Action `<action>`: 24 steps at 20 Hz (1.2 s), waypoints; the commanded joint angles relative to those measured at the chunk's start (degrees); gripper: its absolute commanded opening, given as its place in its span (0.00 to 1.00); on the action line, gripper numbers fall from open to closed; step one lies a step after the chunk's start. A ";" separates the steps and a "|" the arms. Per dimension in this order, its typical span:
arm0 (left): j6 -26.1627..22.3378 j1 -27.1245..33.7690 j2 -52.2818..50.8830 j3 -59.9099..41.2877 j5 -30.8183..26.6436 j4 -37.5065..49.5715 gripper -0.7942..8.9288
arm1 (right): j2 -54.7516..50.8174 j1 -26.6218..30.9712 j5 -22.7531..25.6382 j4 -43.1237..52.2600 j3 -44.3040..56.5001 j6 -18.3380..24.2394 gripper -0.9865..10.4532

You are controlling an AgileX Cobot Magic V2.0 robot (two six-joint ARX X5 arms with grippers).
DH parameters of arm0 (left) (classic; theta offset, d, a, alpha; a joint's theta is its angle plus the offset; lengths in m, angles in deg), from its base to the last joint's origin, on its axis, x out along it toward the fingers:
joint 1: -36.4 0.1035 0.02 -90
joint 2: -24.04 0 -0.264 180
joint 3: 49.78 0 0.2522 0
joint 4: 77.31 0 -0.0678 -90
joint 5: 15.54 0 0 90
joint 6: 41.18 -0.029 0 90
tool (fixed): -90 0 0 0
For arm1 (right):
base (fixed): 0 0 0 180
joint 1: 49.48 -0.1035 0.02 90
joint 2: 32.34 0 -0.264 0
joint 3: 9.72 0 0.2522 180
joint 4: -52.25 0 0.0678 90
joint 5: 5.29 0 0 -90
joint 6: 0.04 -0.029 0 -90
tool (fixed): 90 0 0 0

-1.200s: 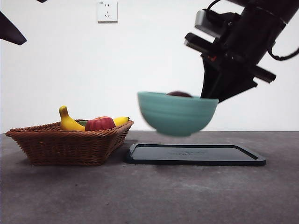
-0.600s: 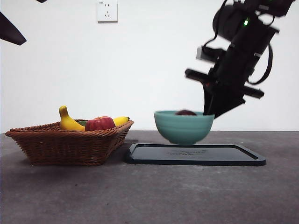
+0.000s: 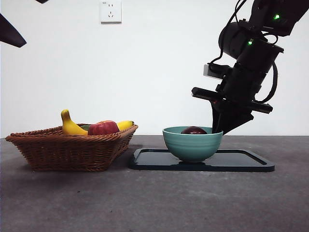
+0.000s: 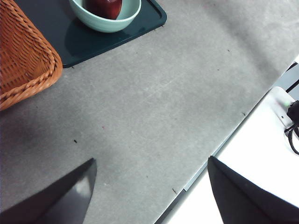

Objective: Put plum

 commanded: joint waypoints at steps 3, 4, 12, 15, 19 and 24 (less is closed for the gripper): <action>0.15 -0.22 0.20 0.66 0.31 0.42 0.47 | 1.88 -0.26 -0.02 -0.59 -1.42 0.46 0.12; 0.15 -0.22 0.20 0.66 0.28 0.44 0.47 | 1.95 -0.28 0.00 -0.96 -1.42 0.42 0.17; 0.15 -0.22 0.20 0.66 0.31 0.44 0.47 | -4.00 -0.24 1.95 -1.29 -1.49 0.28 0.24; 0.15 -0.22 0.20 0.66 0.31 0.46 0.47 | -11.76 -0.24 1.49 -3.72 -1.49 0.74 0.24; 0.15 -0.22 0.20 0.66 0.28 0.48 0.47 | -23.08 -0.81 -2.47 -11.37 -1.49 1.79 0.24; 0.11 -0.22 0.20 0.66 0.28 0.52 0.47 | -36.68 -3.63 -2.93 -22.40 -0.55 3.67 0.24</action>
